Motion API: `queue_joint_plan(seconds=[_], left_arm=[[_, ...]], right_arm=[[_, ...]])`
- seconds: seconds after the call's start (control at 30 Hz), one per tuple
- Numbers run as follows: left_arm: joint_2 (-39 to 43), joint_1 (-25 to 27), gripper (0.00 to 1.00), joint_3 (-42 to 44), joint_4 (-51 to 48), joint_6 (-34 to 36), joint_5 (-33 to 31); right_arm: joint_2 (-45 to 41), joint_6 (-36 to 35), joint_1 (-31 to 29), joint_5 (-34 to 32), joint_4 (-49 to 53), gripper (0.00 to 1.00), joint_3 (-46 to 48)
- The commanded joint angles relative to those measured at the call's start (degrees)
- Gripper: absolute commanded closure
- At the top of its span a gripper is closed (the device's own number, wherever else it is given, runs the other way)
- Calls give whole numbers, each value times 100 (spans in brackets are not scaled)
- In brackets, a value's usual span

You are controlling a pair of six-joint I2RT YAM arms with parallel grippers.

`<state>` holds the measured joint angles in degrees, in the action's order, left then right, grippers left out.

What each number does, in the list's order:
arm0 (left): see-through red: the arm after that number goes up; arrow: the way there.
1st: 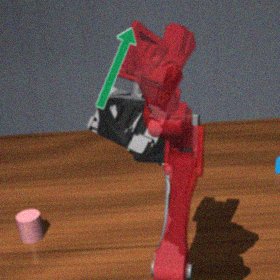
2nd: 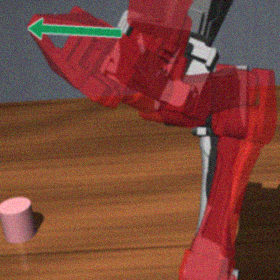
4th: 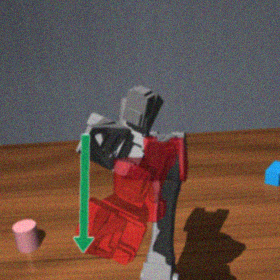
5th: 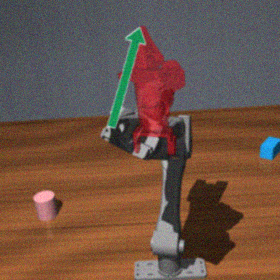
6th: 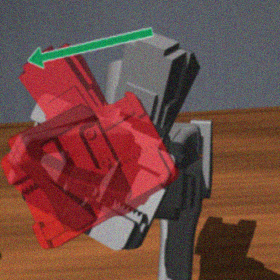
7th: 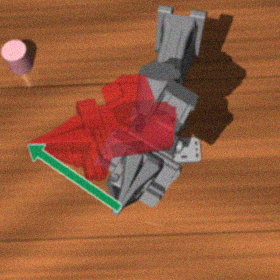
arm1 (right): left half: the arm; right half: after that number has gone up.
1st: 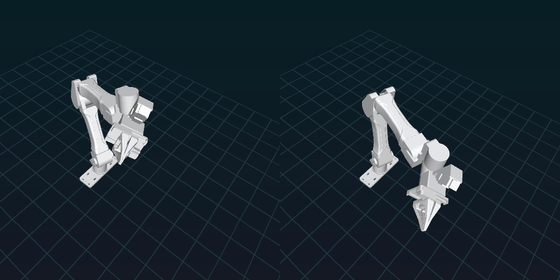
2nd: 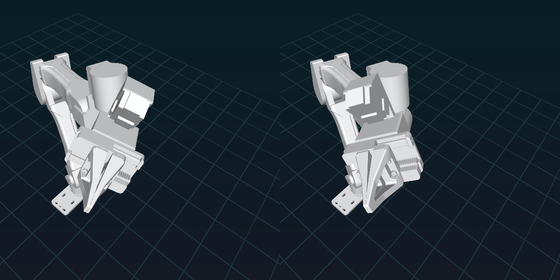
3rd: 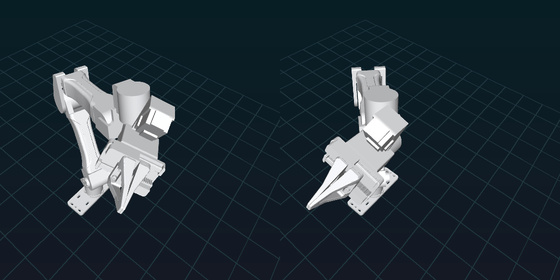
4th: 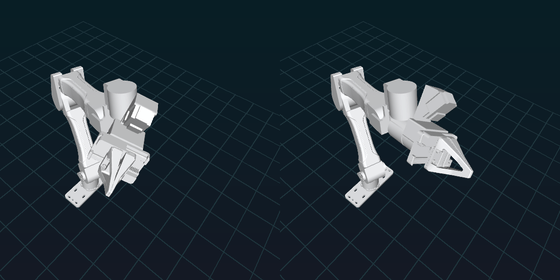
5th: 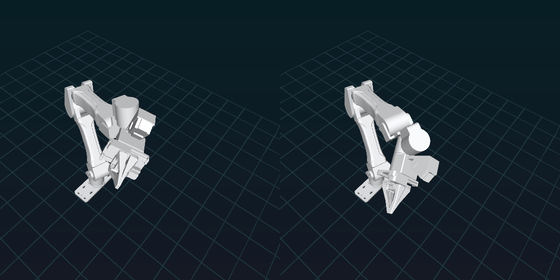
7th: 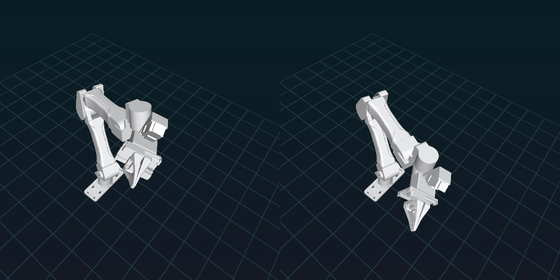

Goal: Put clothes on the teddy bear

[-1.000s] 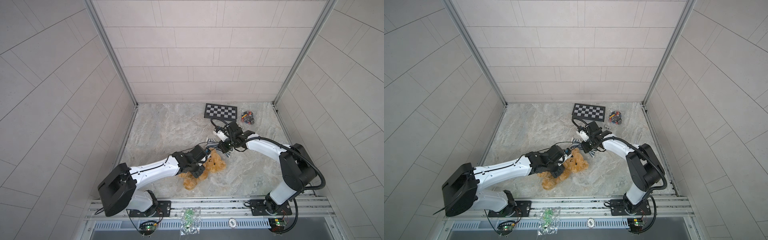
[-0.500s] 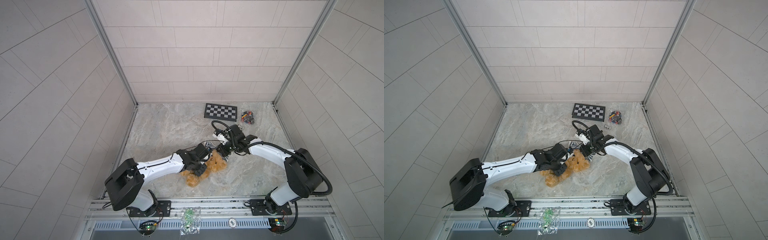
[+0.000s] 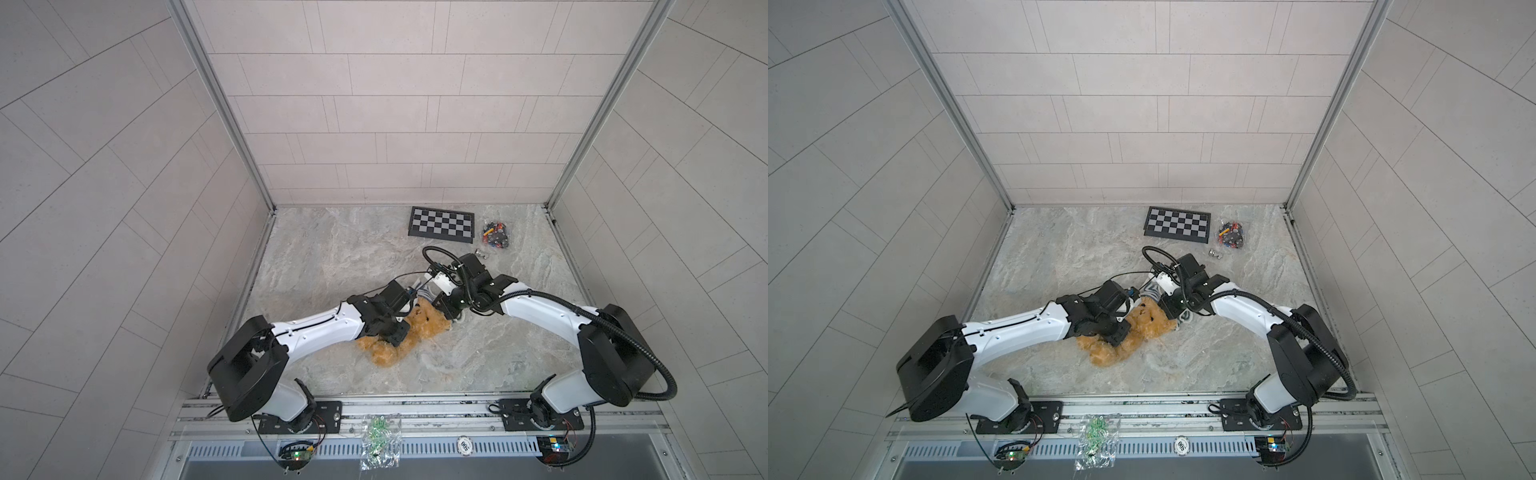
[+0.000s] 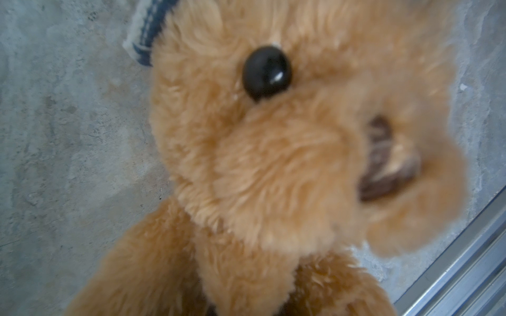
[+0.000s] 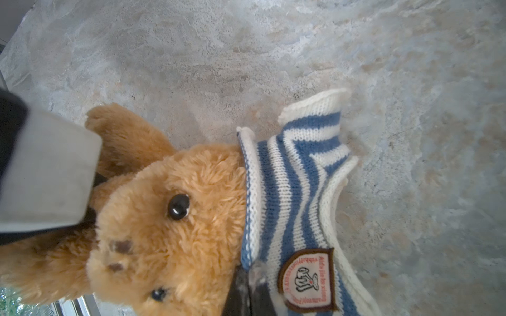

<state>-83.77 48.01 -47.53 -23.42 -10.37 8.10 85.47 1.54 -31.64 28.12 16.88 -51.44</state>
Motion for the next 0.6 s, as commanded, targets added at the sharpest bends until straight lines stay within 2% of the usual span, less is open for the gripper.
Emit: queue_joint_plan(seconds=[0.0,0.23,0.57], left_arm=[[-36,-60,100,241,227,-148,-632],[281,-65,100,501,472,-381,-1118],[933,-39,100,1032,1092,-704,-1337]], right_arm=[[-249,-3,-101,185,220,100,-24],[-405,118,-180,75,585,100,-172],[-549,337,-515,-120,942,100,-561]])
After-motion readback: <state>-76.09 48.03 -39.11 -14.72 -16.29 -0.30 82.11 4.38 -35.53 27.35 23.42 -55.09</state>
